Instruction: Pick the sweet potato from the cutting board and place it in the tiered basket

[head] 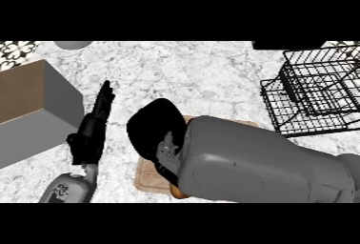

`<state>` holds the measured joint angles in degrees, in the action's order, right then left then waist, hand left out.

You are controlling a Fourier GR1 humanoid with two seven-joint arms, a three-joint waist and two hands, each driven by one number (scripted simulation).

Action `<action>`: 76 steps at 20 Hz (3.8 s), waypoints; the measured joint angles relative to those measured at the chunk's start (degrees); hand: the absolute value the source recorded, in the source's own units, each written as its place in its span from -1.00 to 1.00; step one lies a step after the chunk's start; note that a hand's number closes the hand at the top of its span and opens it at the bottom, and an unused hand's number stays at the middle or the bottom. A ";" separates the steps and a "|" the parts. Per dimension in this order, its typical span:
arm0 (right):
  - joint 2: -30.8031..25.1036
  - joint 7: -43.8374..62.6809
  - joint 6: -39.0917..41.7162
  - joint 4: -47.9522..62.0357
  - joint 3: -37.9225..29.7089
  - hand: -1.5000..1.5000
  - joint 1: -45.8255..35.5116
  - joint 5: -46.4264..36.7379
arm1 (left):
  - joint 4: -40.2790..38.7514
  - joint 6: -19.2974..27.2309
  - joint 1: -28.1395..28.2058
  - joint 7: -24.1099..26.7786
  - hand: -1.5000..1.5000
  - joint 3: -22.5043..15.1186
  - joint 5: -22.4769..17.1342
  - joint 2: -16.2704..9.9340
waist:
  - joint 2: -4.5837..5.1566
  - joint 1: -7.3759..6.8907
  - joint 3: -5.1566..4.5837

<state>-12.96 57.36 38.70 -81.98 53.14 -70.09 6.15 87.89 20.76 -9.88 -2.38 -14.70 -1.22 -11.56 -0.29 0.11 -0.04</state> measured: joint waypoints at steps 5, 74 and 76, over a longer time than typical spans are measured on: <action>-1.22 -1.34 2.18 -0.52 1.13 -1.00 0.89 -2.05 | 0.91 -0.58 0.20 -0.45 0.00 0.80 0.17 -0.37 | 0.04 -0.04 0.01; 12.01 -30.71 8.18 15.20 -13.55 -1.00 29.77 -61.80 | 0.86 -8.82 0.79 -0.46 0.00 8.30 7.18 6.75 | 0.30 -0.39 0.04; 12.26 -31.06 7.36 14.84 -13.88 -1.00 31.17 -63.16 | 1.22 -8.83 0.50 -1.20 0.00 8.46 7.52 6.96 | 0.29 -0.35 0.04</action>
<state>-0.70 26.30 46.06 -67.14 39.26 -38.92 -57.01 89.11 11.93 -9.38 -3.58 -6.25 6.30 -4.60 0.00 -0.23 0.00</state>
